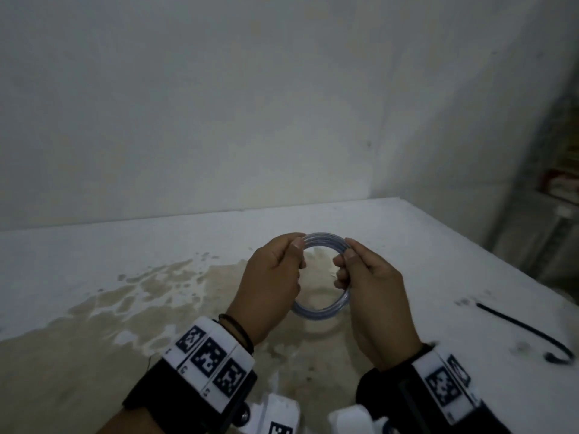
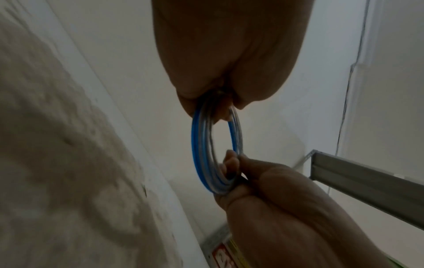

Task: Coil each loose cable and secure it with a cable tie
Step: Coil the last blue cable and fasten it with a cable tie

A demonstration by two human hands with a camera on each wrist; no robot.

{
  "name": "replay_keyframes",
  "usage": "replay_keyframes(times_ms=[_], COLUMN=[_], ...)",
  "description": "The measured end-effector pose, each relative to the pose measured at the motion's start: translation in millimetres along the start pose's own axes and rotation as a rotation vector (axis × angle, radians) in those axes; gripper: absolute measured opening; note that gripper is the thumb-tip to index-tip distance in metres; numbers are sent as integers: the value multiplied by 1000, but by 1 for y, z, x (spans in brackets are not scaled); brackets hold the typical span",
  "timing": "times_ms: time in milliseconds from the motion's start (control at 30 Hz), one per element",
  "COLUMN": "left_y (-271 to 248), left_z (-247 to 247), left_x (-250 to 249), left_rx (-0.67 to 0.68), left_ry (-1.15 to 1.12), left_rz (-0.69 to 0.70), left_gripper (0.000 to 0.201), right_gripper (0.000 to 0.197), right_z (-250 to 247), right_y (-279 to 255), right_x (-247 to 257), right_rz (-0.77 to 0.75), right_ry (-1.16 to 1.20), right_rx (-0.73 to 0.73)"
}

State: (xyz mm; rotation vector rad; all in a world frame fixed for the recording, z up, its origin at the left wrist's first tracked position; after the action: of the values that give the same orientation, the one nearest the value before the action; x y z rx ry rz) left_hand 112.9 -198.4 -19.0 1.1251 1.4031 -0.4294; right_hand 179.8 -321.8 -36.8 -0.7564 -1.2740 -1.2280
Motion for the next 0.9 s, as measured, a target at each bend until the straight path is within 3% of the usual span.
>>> replay_keyframes(times_ms=[133,300,433,500,700,800,867,900], left_y=[4,7,6,7,8,9,10,12], left_z=[37,59,66,66,59,52,41,35], left_x=[9,18,24,28,36,35,34,35], left_rx=[-1,47,62,69,48,19,-16,-36], left_ry=[53,-25,-109,-138,-281,-351,-374,-381], left_rz=[-1,-57,-141,-168,-233,-245,-246,-242], left_gripper=[30,30,30,36,31,29,28,28], right_gripper=[26,39,32,29,39,50,33,23], right_z=[-41,-124,-188,-203,-225,-229,-204,-184], right_y=[5,37,72,79,81,95,100,99], right_x=[1,28,28,24,7,-5,6,15], right_rz=[83,0,320,397,552,449,356,285], right_ry=[-168,-957,-1509,-1759,-1887,-1876,-1716,-1513], right_rx=[54,-56,72,171,199,226,193,168])
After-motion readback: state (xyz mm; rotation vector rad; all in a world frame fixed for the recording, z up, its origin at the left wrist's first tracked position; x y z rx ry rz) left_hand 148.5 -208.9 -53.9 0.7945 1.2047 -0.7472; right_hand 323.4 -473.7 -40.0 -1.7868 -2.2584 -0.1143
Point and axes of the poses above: each hand's wrist, its own y-axis towards the middle knuckle, its own z-axis out of the palm, x = y × z, the point moved 4 cm from there along y, towards the middle knuckle, and after that the axes turned 3 degrees about y, right-handed, at the moved point
